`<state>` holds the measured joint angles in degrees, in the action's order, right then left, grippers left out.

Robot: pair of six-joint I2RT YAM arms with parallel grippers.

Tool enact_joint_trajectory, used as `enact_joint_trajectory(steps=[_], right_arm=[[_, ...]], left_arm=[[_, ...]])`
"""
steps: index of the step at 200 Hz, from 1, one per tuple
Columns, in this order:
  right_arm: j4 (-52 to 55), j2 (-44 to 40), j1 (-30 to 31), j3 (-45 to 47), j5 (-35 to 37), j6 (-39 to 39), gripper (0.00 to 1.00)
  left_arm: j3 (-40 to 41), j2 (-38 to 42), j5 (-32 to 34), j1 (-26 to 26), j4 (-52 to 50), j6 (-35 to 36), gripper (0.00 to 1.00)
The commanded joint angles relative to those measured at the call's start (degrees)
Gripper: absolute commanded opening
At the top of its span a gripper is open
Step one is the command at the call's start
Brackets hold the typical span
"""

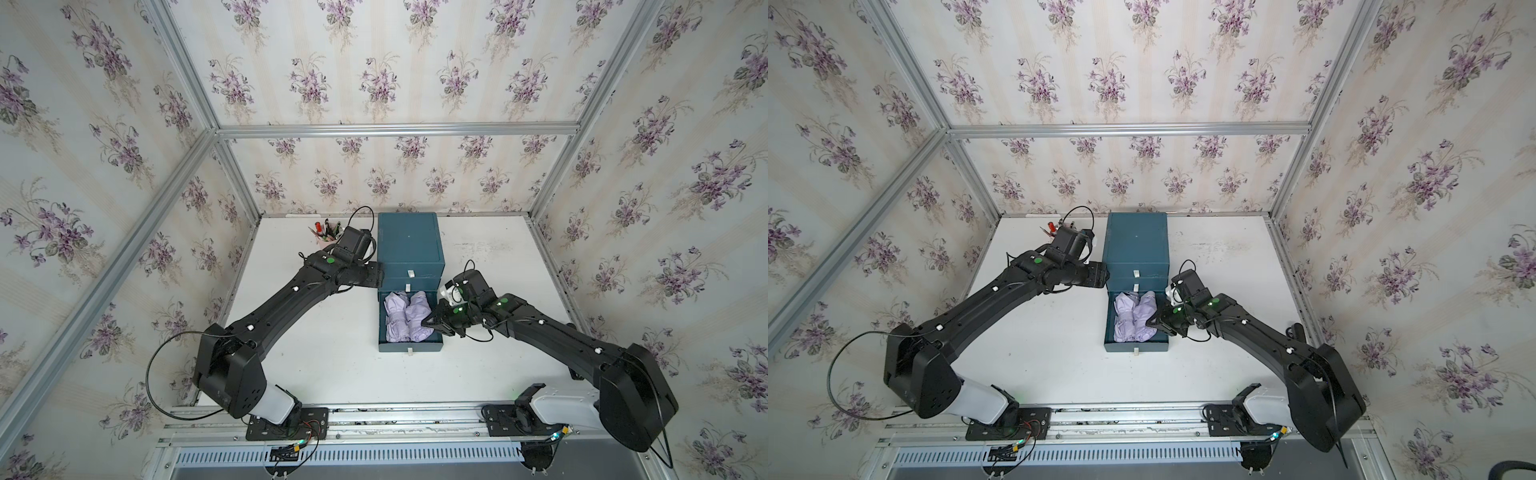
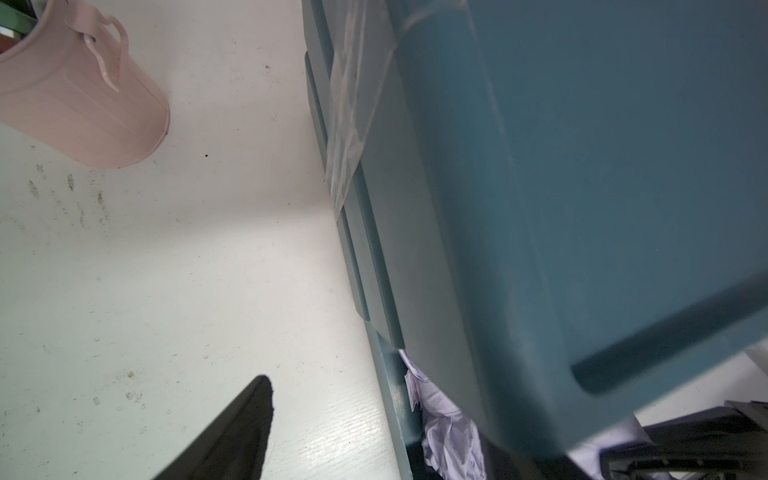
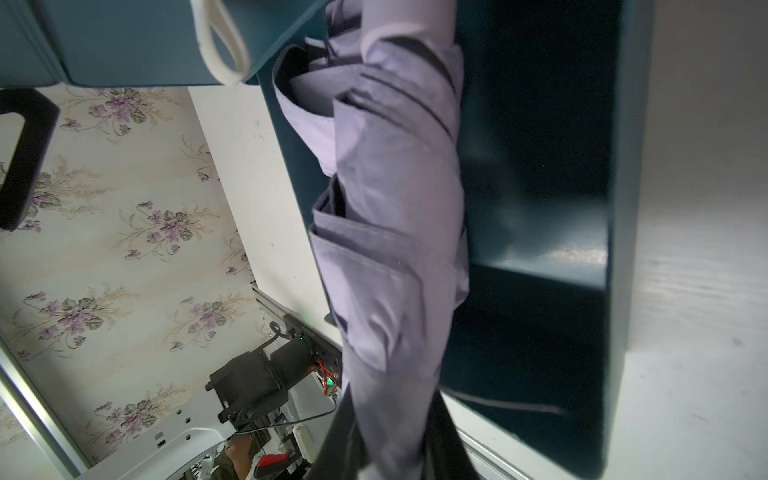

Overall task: Place the umbrella in the drawer by color
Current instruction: Place the umbrella in the drawer.

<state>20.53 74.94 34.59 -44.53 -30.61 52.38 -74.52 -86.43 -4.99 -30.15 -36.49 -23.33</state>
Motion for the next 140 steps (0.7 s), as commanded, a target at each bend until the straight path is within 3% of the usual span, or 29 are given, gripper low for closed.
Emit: enact_joint_trajectory(steps=[1,60,98,140], right_arm=[[-2.17,0.73,0.05,0.76,1.08,-1.7,0.0],[-12.02,-1.91,0.39,6.72,-3.89,2.44,0.0],[-11.28,-3.35,0.4,7.01,-2.42,2.05,0.0],[-9.09,-3.87,0.39,6.12,0.35,0.6,0.0]], left_arm=[[-0.09,0.84,-1.17,0.01,-0.02,0.85,0.76],[-4.76,2.69,-3.74,0.07,-0.3,-0.62,0.83],[-7.16,0.55,-1.03,0.42,0.37,-1.0,0.9],[-8.54,-5.28,-2.36,1.76,0.99,-1.73,0.93]])
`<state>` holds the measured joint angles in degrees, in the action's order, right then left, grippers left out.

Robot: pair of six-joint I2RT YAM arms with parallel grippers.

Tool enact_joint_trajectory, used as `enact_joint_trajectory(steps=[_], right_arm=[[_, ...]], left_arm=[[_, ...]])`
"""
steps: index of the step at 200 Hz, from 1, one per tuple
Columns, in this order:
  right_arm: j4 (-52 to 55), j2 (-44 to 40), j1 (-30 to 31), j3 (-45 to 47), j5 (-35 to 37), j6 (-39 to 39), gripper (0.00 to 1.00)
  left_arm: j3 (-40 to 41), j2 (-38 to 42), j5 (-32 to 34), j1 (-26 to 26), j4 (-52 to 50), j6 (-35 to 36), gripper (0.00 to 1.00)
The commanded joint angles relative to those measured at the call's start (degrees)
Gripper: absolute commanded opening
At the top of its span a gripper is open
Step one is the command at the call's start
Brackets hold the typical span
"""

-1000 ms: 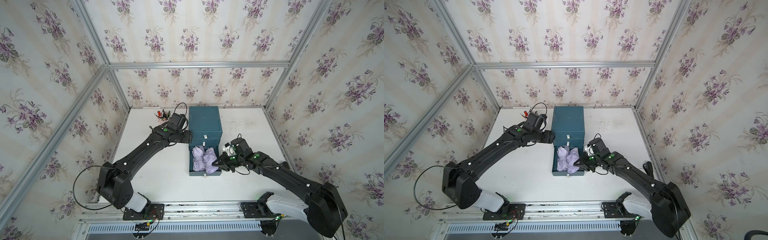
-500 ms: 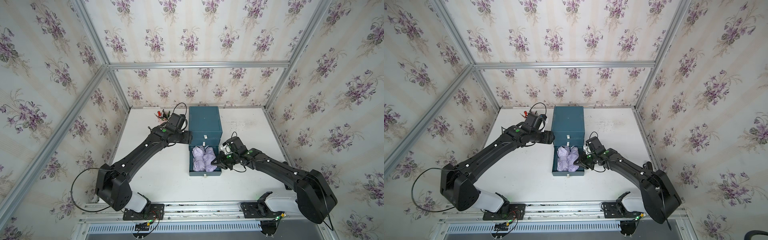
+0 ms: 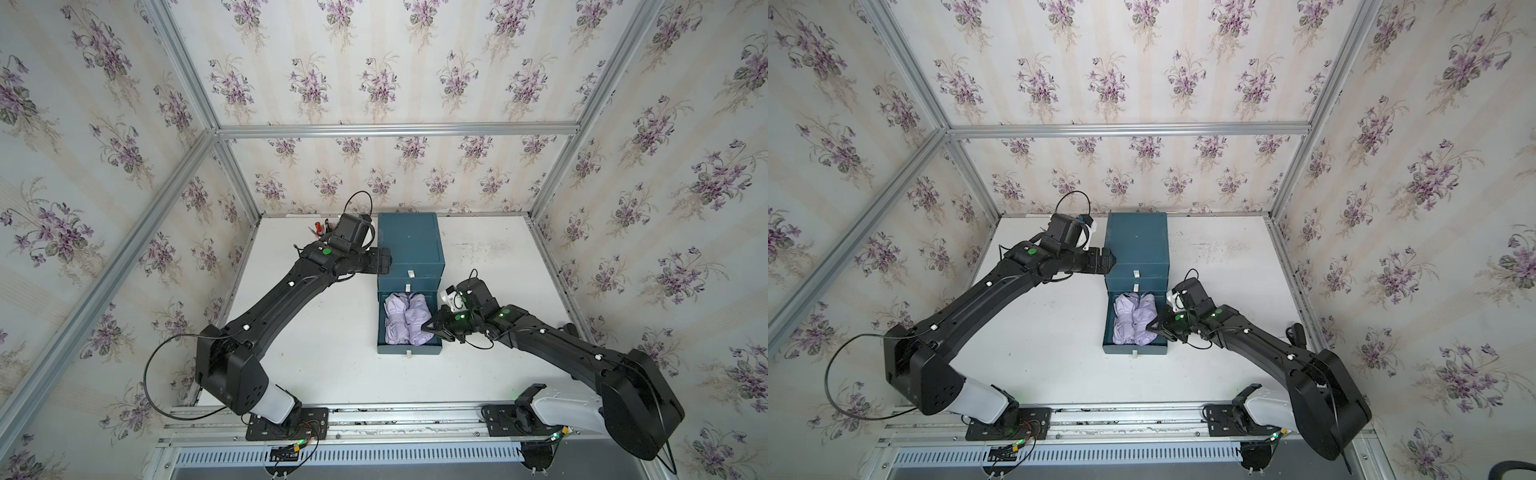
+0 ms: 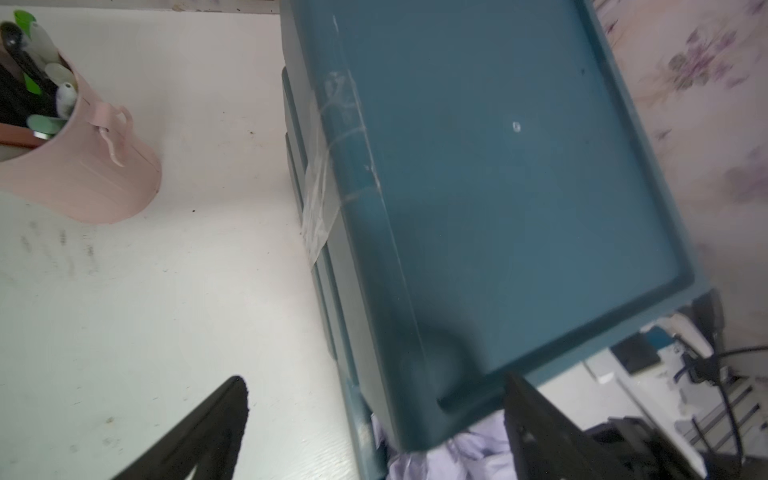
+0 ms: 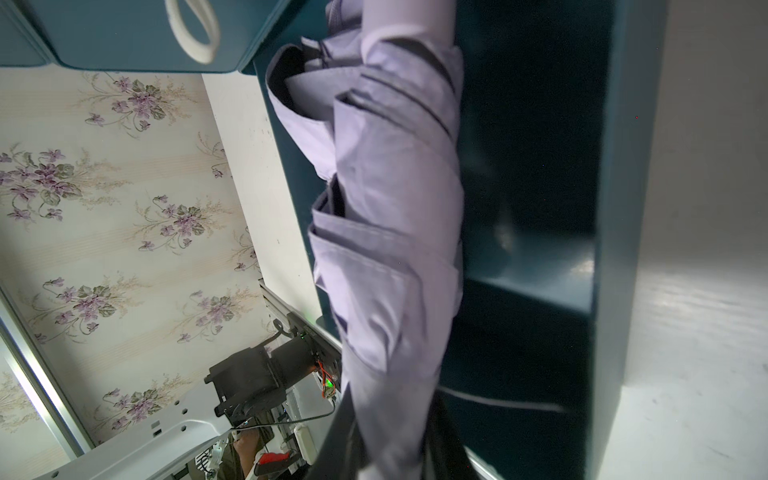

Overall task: Place the umbrella in the drawer by color
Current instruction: Place the umbrella in the drawer.

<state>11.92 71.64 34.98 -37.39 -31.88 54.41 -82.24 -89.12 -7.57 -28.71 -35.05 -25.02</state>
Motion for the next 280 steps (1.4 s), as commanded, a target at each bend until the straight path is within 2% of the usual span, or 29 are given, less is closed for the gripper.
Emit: enact_joint_trajectory(steps=[1,42,92,144,174,198,216,229,254,280], right_arm=[[-0.36,-0.59,0.04,-1.16,1.76,-1.51,0.0],[3.47,-0.52,-0.09,-3.87,7.66,-3.43,0.0],[-1.21,4.5,0.43,-3.14,6.74,-2.89,0.0],[-4.54,8.29,3.62,-4.12,6.39,-2.93,0.0],[-4.14,8.87,3.6,-4.37,8.54,-3.14,0.0],[-2.72,8.05,3.51,-3.94,11.4,-3.26,0.21],[-0.03,6.49,3.41,-3.88,15.23,-3.43,0.43],[1.56,5.11,3.5,-4.03,17.05,-3.93,0.52],[4.75,2.32,4.56,-5.34,20.01,-5.38,0.61],[10.76,0.91,8.9,-8.23,26.37,-6.42,0.62]], left_arm=[[-0.87,-2.7,0.25,0.32,-0.46,-0.04,0.93],[1.27,-2.75,1.66,0.32,0.1,0.03,0.92],[3.3,-1.81,1.55,0.33,0.03,1.25,0.86],[4.32,-1.71,0.39,0.32,0.24,1.31,0.8],[4.54,-1.32,-0.25,0.32,0.25,0.9,0.8],[5.02,-0.66,-0.25,0.32,0.07,0.76,0.8],[5.07,-0.04,-0.2,0.33,-0.01,0.61,0.8],[5.07,0.35,-0.25,0.39,-0.02,0.34,0.81],[4.8,1.02,-0.69,0.43,-0.01,-0.23,0.83],[4.31,2.14,-0.51,0.75,-0.41,-0.52,0.85]])
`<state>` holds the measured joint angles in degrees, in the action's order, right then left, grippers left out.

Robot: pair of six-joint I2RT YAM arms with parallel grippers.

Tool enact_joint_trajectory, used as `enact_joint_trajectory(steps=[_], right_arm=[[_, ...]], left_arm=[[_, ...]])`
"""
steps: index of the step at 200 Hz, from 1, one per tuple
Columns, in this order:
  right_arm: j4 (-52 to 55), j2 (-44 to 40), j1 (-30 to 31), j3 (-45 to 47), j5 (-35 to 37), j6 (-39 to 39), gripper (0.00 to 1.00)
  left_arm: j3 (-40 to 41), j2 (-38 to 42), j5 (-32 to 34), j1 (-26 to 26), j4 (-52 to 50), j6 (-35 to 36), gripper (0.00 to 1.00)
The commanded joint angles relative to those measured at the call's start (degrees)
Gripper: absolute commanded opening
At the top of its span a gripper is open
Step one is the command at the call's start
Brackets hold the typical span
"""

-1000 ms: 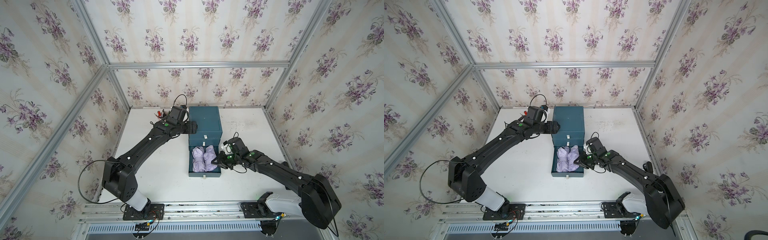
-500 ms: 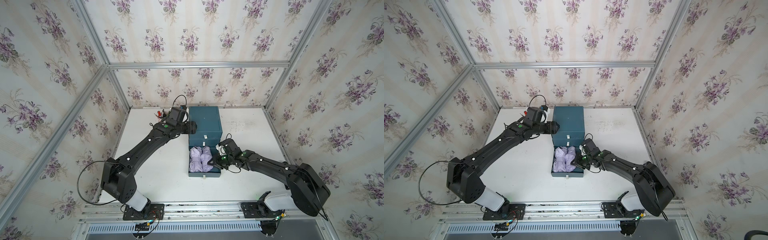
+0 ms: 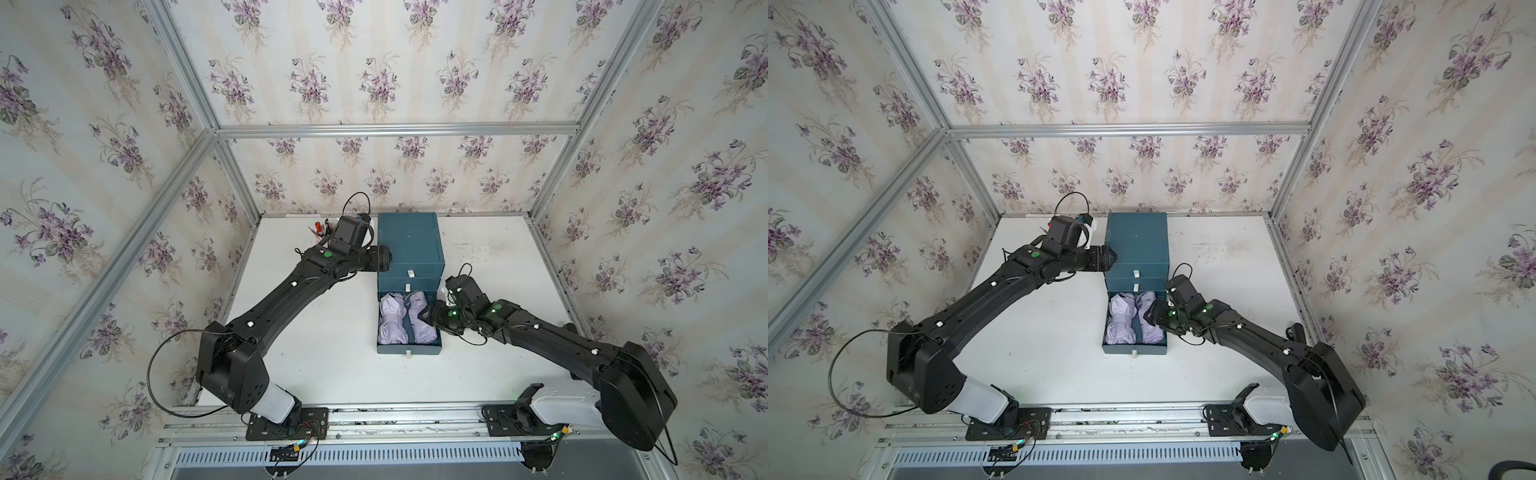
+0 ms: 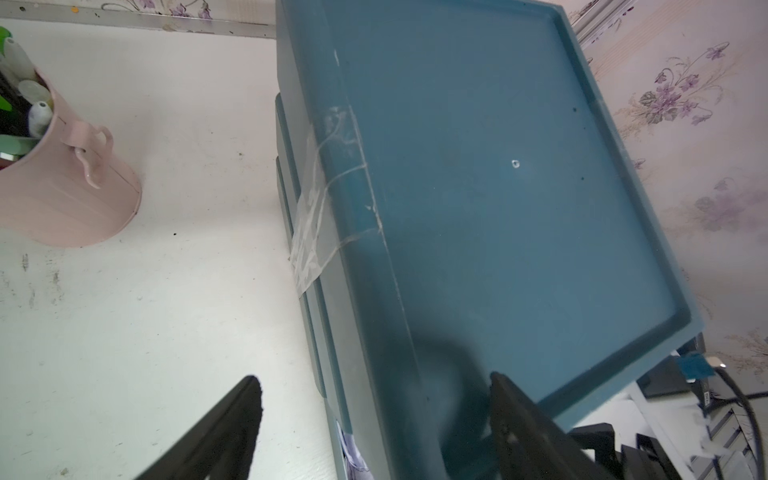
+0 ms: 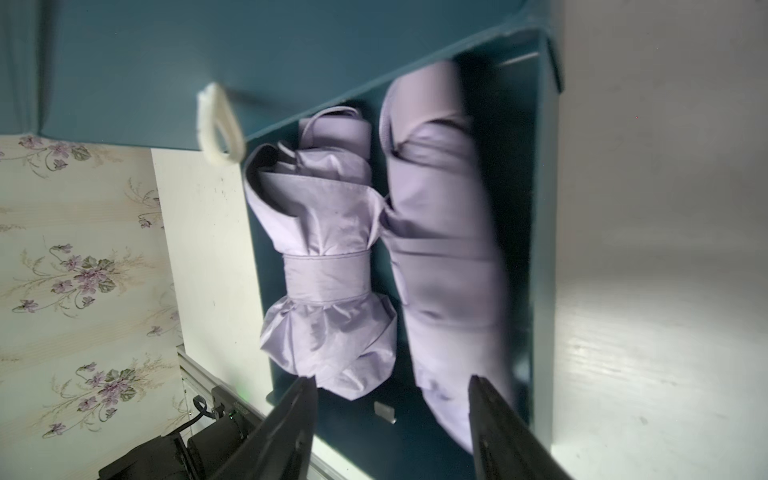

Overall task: Place the umbrella in the drawer by color
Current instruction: Place the umbrella in the drawer, then close the drawer in the storage box.

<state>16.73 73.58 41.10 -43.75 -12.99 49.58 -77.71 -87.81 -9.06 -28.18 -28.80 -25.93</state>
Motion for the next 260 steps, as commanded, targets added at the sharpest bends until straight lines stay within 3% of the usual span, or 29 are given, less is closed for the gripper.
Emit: enact_joint_trajectory(steps=[1,31,76,96,156,189,260], right_arm=[[6.17,-1.1,2.94,-1.96,7.78,-1.59,0.62],[8.94,-3.53,11.03,-2.19,15.82,0.95,0.58],[3.92,-8.21,25.41,1.43,24.72,5.53,0.57],[2.69,-9.06,28.96,3.07,26.95,7.42,0.58],[-6.95,-11.19,30.88,12.1,29.06,9.0,0.6],[-13.72,-9.84,30.93,16.32,27.94,7.73,0.64],[-19.96,1.75,30.24,13.41,27.5,4.57,0.67]], left_arm=[[-0.28,0.86,0.97,0.28,-6.73,0.42,0.85],[0.53,3.89,1.41,1.18,-6.47,0.31,0.88],[1.85,8.19,-0.77,3.66,-5.57,-1.09,0.89],[2.22,9.7,-1.85,3.82,-5.02,0.74,0.9],[-1.01,7.21,-5.16,4.72,-5.6,1.4,0.93],[-2.78,2.08,-6.8,4.74,-4.66,1.92,0.94],[-2.53,-3.19,-7.6,4.72,-1.22,0.68,0.87]])
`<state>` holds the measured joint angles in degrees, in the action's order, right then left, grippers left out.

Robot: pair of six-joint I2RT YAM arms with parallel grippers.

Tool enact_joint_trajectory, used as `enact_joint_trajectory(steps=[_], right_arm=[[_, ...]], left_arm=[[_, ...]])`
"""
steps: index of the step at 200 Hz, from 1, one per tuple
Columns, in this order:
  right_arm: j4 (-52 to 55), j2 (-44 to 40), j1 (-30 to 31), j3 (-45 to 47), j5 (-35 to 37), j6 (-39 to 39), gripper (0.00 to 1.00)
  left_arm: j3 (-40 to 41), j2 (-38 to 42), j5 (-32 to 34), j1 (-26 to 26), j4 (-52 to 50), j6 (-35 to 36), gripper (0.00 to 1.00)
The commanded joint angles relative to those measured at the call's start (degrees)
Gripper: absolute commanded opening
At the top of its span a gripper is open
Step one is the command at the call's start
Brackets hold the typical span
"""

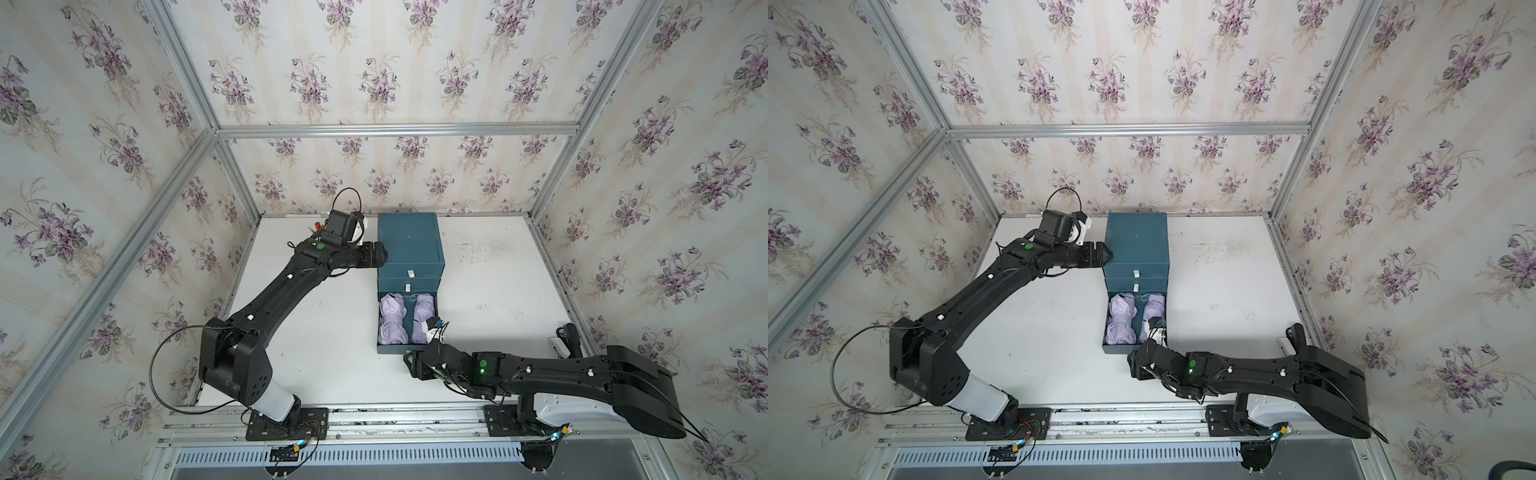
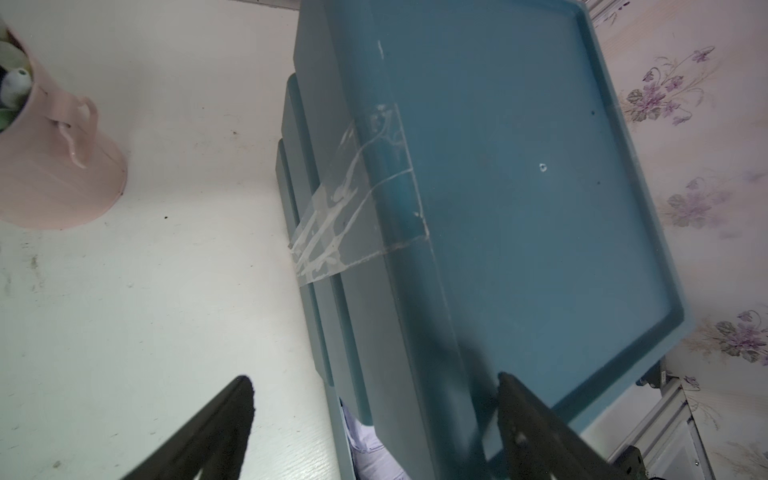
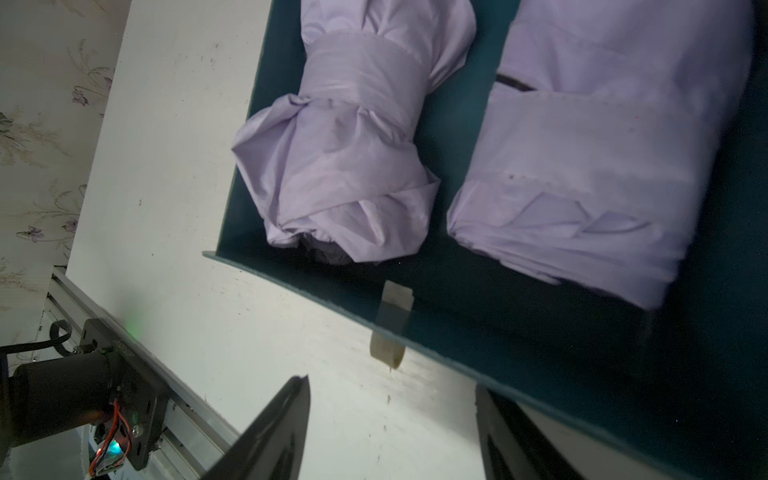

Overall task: Place the umbrella in the drawer by color
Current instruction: Close the drawer in the storage box.

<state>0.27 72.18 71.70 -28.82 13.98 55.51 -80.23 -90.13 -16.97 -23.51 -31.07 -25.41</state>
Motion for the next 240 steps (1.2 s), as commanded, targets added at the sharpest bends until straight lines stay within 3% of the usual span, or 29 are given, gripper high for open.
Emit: enact_joint_trajectory(steps=[1,40,71,147,212,240], right_arm=[[-3.6,3.28,-0.39,-1.56,0.53,-1.4,0.67],[-6.26,7.66,-2.43,-3.43,-0.73,-2.51,0.59],[-3.34,10.18,-3.14,-5.76,0.29,-1.99,0.39],[1.59,10.75,-4.11,-7.43,4.38,0.4,0.0],[-2.21,3.4,-7.07,-4.77,4.66,-4.08,0.0],[-6.94,4.9,-8.41,-3.13,3.78,-5.36,0.0]], left_arm=[[-0.02,-0.9,0.38,0.04,0.94,0.21,0.87],[1.39,-0.63,3.33,0.04,-1.82,2.03,0.81],[4.43,0.54,3.83,-0.05,-1.48,2.09,0.78],[6.62,1.61,5.2,-0.31,-3.01,3.27,0.74],[7.84,2.37,5.71,-0.79,-3.59,3.61,0.69],[8.84,2.81,5.83,-1.19,-3.88,3.88,0.69]])
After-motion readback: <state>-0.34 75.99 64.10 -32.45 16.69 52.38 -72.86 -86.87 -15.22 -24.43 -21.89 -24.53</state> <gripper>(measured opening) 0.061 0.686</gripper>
